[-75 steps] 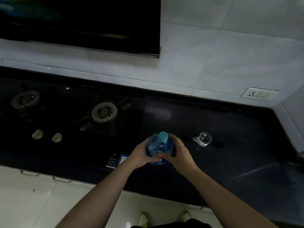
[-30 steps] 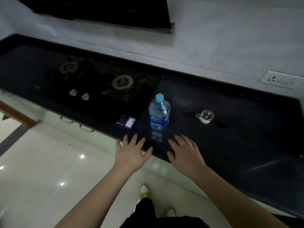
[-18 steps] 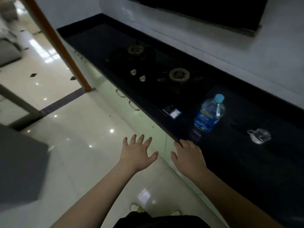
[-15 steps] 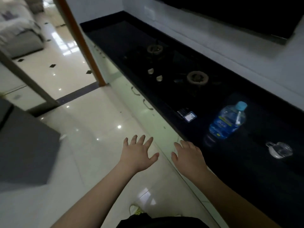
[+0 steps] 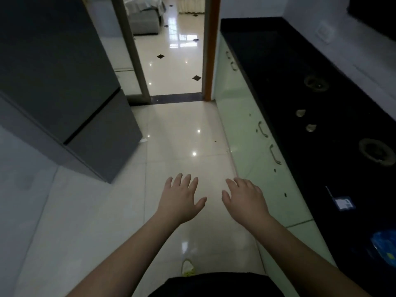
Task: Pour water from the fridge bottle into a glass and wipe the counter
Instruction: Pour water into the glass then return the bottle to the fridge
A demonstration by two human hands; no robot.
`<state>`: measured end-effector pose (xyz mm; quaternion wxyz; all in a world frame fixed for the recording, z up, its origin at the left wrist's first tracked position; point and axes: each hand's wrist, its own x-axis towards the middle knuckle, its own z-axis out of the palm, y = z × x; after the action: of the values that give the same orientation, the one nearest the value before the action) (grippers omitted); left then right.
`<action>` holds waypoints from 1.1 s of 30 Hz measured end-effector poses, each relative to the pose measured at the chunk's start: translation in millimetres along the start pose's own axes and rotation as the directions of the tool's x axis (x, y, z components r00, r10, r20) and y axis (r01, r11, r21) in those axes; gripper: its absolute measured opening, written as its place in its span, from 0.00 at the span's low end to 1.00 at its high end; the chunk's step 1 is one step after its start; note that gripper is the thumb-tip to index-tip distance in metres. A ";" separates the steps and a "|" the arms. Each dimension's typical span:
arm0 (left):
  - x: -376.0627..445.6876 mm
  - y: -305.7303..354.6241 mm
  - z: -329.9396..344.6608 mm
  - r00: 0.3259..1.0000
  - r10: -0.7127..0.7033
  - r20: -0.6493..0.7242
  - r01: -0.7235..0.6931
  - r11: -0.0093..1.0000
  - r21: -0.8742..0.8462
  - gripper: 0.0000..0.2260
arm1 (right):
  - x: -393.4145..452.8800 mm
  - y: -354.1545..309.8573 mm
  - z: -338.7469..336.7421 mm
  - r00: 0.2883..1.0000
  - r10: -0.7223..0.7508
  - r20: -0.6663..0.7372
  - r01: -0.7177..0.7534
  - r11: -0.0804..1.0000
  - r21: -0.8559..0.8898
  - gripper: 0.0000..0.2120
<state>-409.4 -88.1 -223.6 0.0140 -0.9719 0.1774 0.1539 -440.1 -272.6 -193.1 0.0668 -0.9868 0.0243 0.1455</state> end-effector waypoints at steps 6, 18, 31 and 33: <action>-1.7 -56.2 2.4 0.993 -0.121 -0.008 0.120 0.992 -0.043 0.33 | 35.8 -65.1 -8.8 0.987 -0.163 -0.004 0.163 0.985 -0.056 0.24; 48.6 -130.1 -15.4 0.929 -0.367 -0.051 0.355 0.922 -0.156 0.28 | 140.4 -122.0 -23.4 0.919 -0.390 0.062 0.394 0.916 -0.070 0.25; 115.7 -182.3 -76.1 0.783 -0.619 -0.059 0.609 0.783 -0.126 0.34 | 277.6 -161.0 -70.8 0.759 -0.643 0.100 0.651 0.752 -0.106 0.26; 117.5 -192.3 -78.6 0.751 -0.659 -0.037 0.647 0.746 -0.157 0.28 | 289.3 -176.4 -74.6 0.725 -0.681 0.102 0.689 0.717 -0.112 0.26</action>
<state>-214.6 45.6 -189.8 -0.0064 -0.9770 -0.1843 0.1068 -130.3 -116.7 -184.3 0.0463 -0.9237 -0.3545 0.1381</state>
